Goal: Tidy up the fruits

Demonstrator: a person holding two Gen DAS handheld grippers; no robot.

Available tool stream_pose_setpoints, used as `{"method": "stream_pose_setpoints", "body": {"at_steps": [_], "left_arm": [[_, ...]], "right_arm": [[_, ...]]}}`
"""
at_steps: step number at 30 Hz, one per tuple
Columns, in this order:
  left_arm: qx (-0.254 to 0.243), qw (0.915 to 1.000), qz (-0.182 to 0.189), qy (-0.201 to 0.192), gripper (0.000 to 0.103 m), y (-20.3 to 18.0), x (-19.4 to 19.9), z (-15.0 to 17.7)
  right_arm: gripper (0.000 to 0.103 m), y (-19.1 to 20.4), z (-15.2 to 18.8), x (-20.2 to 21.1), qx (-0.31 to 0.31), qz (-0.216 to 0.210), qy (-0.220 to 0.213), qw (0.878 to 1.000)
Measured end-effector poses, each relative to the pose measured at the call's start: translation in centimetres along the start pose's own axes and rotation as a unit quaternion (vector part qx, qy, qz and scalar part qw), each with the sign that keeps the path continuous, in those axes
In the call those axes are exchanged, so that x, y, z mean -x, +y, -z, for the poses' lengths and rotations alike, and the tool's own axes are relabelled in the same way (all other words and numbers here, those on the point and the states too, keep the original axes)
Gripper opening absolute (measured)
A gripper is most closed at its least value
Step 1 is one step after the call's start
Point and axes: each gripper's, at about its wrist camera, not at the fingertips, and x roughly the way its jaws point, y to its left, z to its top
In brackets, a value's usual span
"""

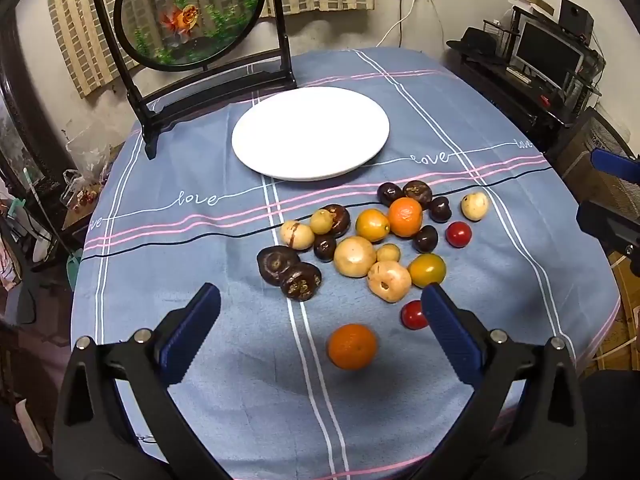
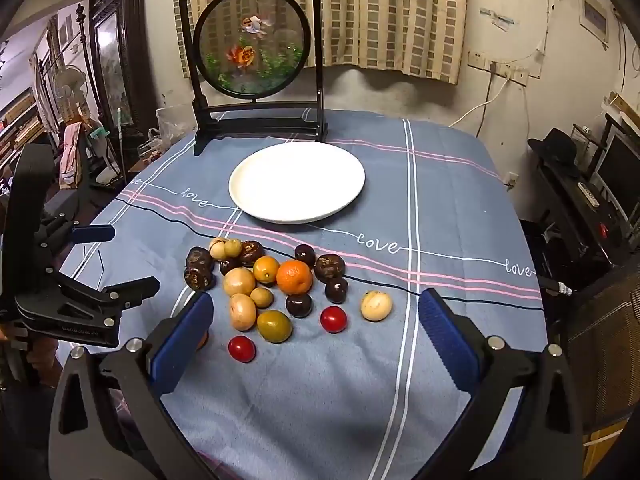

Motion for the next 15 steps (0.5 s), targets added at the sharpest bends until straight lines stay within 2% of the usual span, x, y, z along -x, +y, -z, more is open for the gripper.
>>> {"method": "stream_pose_setpoints", "body": {"at_steps": [15], "left_arm": [[0.011,0.9999,-0.003,-0.001,0.101,0.18,0.23,0.63]], "right_arm": [[0.102,0.37,-0.32,-0.31,0.016,-0.003,0.002,1.000]]}}
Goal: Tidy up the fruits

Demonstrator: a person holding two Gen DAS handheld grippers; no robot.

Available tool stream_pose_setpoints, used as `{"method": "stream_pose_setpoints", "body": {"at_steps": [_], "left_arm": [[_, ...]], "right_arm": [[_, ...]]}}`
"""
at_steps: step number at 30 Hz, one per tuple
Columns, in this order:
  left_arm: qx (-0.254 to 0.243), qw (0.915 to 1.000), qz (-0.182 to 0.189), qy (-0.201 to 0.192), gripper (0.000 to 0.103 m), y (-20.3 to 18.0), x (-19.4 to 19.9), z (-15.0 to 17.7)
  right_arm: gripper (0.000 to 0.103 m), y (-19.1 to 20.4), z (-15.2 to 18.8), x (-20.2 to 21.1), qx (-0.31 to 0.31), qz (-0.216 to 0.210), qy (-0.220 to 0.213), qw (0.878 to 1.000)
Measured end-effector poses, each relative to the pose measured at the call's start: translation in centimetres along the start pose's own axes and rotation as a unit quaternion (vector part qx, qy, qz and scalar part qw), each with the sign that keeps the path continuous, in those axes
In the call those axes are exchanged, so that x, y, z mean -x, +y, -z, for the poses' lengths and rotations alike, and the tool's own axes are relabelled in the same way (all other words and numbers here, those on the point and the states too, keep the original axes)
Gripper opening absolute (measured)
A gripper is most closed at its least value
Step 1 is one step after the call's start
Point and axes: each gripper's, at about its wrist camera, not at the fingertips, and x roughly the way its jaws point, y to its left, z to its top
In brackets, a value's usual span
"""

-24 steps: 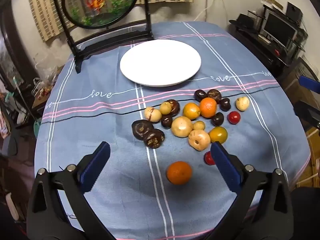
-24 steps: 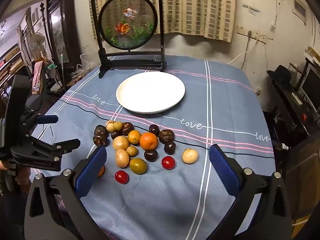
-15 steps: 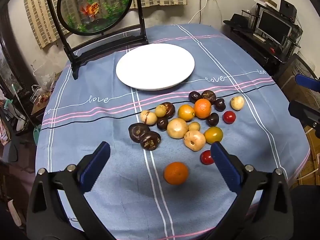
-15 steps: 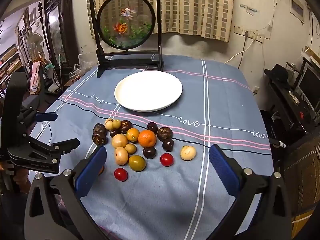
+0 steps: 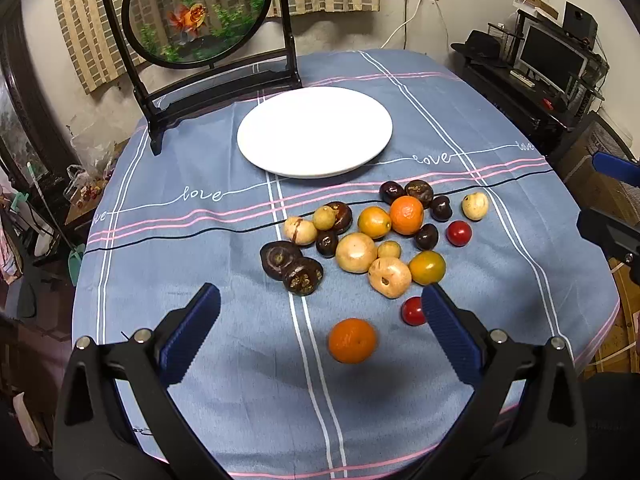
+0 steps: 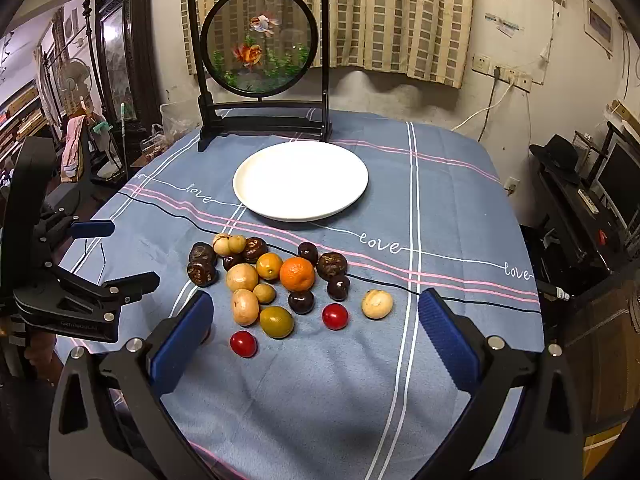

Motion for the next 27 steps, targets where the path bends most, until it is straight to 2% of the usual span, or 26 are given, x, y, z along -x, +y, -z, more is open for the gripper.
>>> {"method": "stream_pose_setpoints", "body": {"at_steps": [27], "left_arm": [[0.000,1.0000,-0.002,0.007,0.101,-0.63,0.01,-0.05]], "right_arm": [[0.102,0.06,0.41,0.43,0.008,0.003,-0.002,1.000]]}}
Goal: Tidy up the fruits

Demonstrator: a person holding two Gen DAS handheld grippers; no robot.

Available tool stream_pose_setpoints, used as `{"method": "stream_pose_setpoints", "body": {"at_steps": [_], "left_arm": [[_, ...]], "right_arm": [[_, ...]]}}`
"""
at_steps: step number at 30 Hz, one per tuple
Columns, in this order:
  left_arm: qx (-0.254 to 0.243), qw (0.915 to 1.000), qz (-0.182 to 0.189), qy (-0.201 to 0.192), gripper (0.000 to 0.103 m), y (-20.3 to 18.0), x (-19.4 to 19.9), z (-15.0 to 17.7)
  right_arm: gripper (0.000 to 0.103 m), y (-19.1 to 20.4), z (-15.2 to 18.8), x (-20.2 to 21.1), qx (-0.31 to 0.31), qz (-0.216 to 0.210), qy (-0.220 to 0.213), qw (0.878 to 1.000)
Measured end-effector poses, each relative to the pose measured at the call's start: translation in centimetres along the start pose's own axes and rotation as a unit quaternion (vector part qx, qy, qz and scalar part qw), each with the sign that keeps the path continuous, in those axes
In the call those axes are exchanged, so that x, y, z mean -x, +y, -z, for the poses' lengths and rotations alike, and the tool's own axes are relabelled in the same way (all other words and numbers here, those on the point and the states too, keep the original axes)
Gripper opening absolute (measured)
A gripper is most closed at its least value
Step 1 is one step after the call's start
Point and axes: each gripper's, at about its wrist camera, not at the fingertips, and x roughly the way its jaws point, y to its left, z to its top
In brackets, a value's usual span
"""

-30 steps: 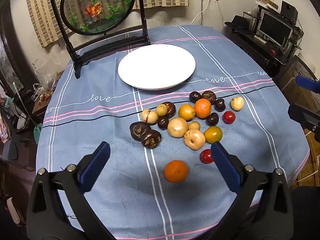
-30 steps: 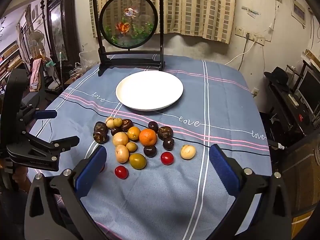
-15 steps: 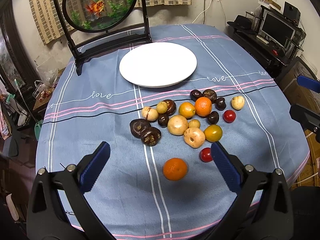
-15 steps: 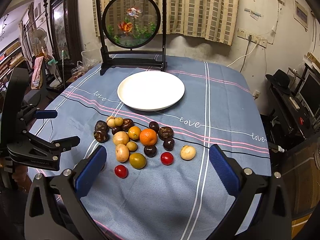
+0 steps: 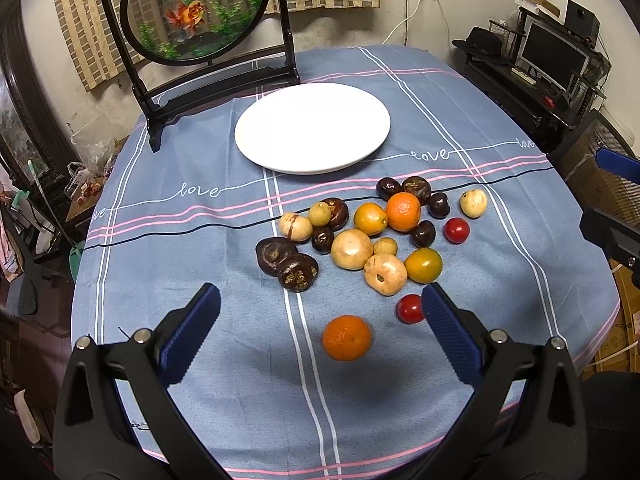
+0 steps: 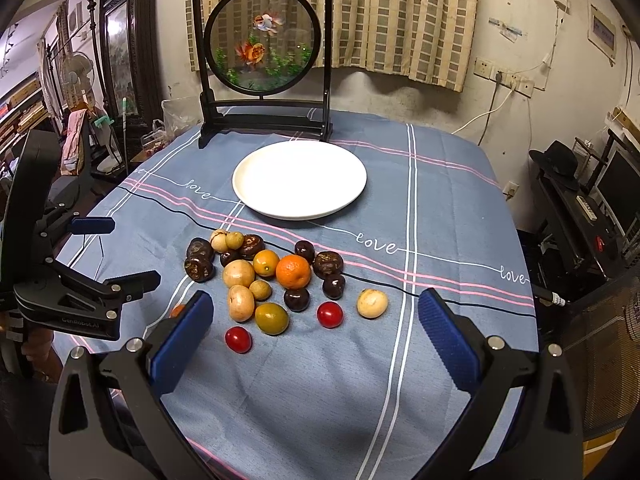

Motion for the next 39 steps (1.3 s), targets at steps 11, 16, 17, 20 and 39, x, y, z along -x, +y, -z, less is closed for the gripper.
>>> {"method": "stream_pose_setpoints", "body": {"at_steps": [11,16,17,20,39], "left_arm": [[0.001,1.0000,0.000,0.000,0.101,-0.01,-0.02,-0.01],[0.000,1.0000,0.001,0.001,0.101,-0.06,-0.08,-0.02],[-0.001,1.0000,0.001,0.001,0.101,-0.10,-0.14,-0.03],[-0.001,1.0000,0.001,0.003,0.101,-0.24,-0.32,0.03],[-0.006,1.0000,0.003,0.007,0.101,-0.35,-0.70,-0.35]], "right_arm": [[0.102,-0.20,0.20,0.07,-0.001,0.002,0.002,1.000],[0.102,-0.22,0.26,0.00,-0.001,0.003,0.003,1.000],[0.102,-0.24,0.26,0.03,-0.001,0.003,0.003,1.000],[0.102,-0.30,0.30,-0.04,-0.003,0.004,0.004,1.000],[0.102,-0.57,0.27,-0.20,-0.006,0.008,0.006,1.000]]}}
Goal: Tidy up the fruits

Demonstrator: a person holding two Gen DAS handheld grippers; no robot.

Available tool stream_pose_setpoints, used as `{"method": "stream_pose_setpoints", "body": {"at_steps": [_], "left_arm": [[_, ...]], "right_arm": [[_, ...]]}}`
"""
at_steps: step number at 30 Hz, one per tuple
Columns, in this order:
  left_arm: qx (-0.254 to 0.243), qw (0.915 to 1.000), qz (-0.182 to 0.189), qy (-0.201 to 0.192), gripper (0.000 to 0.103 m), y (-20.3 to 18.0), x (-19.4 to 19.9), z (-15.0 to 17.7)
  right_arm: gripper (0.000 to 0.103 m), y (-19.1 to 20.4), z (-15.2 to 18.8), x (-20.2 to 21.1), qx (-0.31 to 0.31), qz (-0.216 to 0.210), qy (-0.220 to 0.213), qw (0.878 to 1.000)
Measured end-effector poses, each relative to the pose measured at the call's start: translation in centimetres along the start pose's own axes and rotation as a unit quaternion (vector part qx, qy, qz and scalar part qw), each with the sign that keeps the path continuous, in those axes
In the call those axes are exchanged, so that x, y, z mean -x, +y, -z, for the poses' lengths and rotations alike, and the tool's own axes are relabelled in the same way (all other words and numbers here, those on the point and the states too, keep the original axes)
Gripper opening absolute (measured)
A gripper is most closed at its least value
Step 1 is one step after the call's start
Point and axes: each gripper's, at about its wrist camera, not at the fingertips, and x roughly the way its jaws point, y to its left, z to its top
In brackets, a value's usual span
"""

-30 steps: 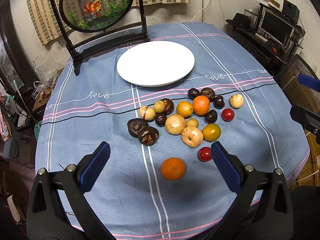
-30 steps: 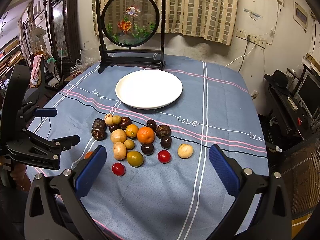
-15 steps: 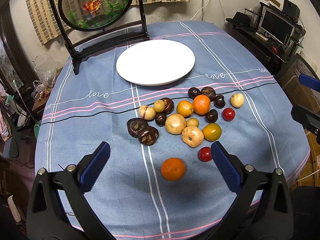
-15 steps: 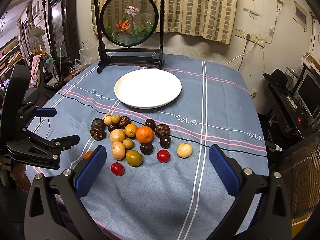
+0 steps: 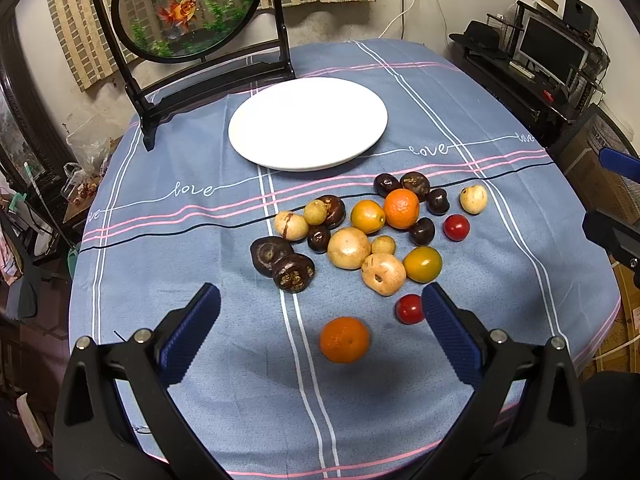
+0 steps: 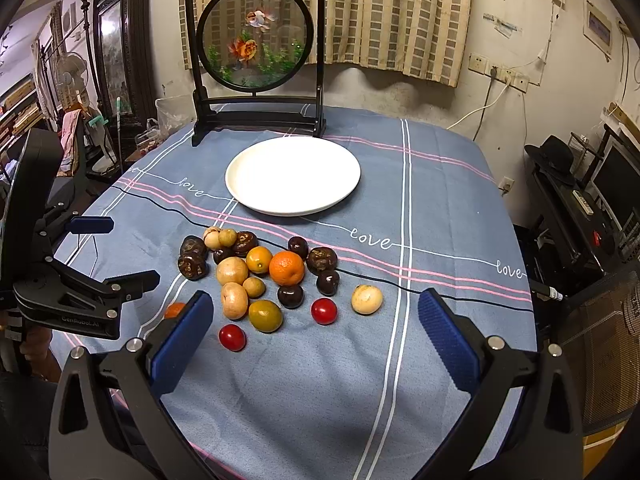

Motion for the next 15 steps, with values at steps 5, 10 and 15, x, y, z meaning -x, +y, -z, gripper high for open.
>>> {"method": "stream_pose_setpoints", "body": {"at_steps": [5,10,15], "left_arm": [[0.000,1.0000,0.000,0.002,0.101,0.0,-0.1,0.0],[0.006,0.9997,0.015,0.019,0.101,0.2,-1.1,0.3],[0.037,0.9976,0.039,0.043,0.101,1.3,-2.3,0.5]], "right_arm": [[0.102,0.0,0.0,0.0,0.000,0.000,0.000,1.000],[0.102,-0.3,0.2,-0.4,-0.009,-0.004,0.008,1.000],[0.102,-0.7,0.4,-0.6,-0.018,-0.002,0.011,1.000]]}}
